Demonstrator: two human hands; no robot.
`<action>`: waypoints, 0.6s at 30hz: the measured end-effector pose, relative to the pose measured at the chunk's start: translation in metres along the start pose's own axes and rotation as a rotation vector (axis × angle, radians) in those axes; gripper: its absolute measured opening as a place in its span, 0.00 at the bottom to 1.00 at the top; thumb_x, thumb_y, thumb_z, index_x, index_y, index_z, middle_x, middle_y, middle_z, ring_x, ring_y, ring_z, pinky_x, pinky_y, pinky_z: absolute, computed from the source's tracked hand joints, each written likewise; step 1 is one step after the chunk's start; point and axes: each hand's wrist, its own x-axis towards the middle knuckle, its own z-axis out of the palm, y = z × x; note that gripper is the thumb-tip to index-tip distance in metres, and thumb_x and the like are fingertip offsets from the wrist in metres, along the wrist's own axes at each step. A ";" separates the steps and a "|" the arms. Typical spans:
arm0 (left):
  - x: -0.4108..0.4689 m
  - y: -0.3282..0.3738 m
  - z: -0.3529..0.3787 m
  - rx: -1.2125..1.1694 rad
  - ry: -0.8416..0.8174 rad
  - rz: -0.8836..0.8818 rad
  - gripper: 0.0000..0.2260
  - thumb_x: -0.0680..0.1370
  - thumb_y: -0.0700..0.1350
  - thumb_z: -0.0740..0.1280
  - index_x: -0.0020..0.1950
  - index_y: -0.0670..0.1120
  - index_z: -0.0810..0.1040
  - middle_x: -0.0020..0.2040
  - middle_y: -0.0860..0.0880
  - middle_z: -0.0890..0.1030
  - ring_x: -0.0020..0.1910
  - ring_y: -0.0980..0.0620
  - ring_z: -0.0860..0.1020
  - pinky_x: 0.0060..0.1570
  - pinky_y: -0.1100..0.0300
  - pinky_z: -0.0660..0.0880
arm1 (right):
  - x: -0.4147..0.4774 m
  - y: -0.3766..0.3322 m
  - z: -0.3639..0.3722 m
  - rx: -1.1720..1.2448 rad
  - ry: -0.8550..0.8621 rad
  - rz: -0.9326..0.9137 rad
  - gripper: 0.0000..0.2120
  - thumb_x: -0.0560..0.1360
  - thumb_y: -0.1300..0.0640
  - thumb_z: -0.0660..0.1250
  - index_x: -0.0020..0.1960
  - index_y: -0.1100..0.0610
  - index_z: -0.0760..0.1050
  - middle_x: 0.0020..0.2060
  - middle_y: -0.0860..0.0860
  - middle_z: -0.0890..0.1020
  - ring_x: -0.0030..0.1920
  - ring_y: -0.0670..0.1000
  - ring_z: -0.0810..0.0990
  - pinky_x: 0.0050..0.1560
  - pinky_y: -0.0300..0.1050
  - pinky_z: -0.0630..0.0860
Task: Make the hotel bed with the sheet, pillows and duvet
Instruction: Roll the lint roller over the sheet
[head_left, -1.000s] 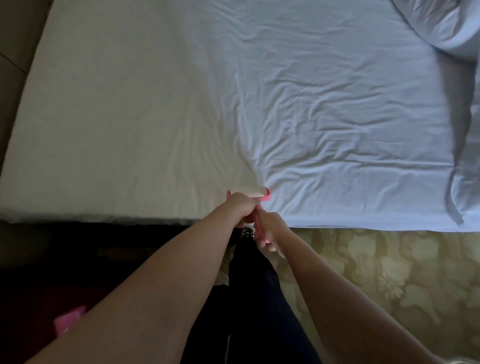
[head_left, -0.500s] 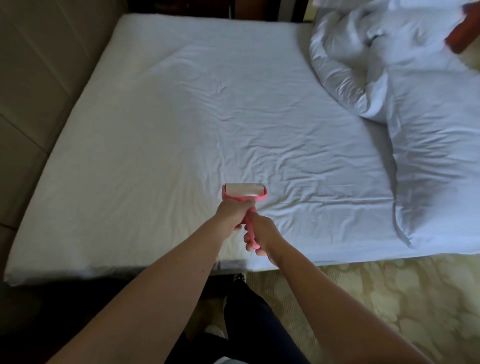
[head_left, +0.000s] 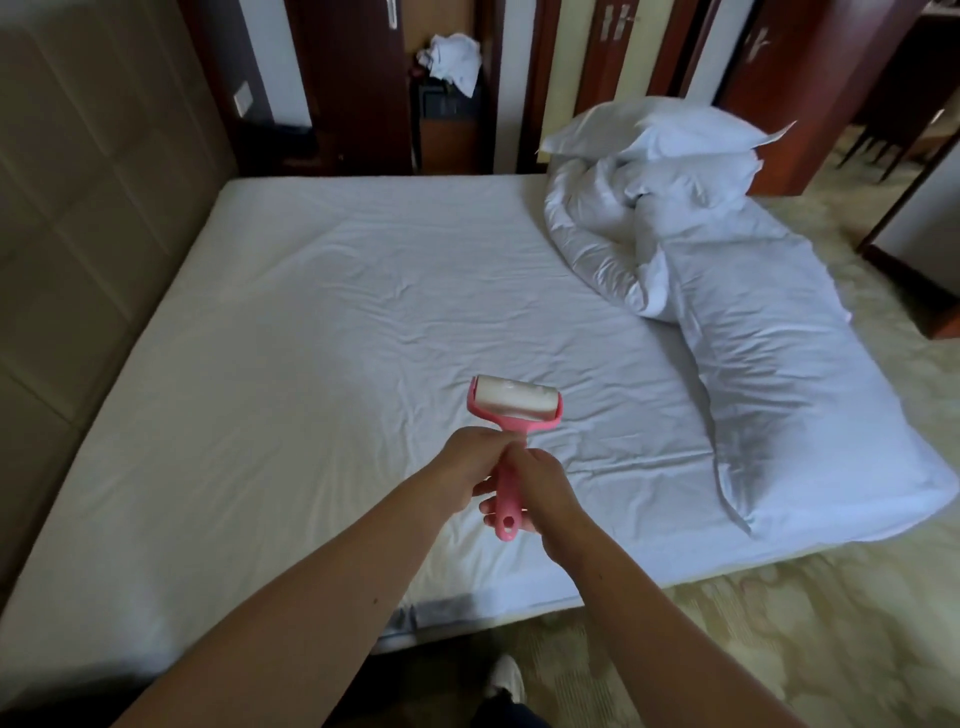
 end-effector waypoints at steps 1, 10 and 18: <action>-0.002 0.006 0.009 0.003 -0.019 0.017 0.06 0.74 0.44 0.69 0.45 0.42 0.81 0.38 0.45 0.80 0.38 0.48 0.78 0.41 0.58 0.74 | -0.003 -0.006 -0.008 0.004 0.022 -0.032 0.15 0.80 0.57 0.56 0.55 0.68 0.74 0.41 0.64 0.83 0.30 0.58 0.79 0.34 0.50 0.79; -0.001 0.074 0.147 0.182 -0.203 0.141 0.05 0.68 0.45 0.66 0.38 0.44 0.79 0.35 0.45 0.79 0.35 0.46 0.78 0.44 0.56 0.77 | -0.024 -0.045 -0.132 0.009 0.207 -0.266 0.11 0.78 0.61 0.56 0.50 0.65 0.75 0.36 0.57 0.83 0.33 0.56 0.78 0.31 0.48 0.74; 0.009 0.116 0.360 0.290 -0.384 0.225 0.05 0.66 0.45 0.65 0.33 0.45 0.76 0.34 0.44 0.76 0.35 0.47 0.77 0.44 0.57 0.74 | -0.058 -0.078 -0.322 0.028 0.474 -0.336 0.05 0.75 0.66 0.60 0.47 0.65 0.75 0.35 0.63 0.83 0.20 0.47 0.74 0.21 0.36 0.65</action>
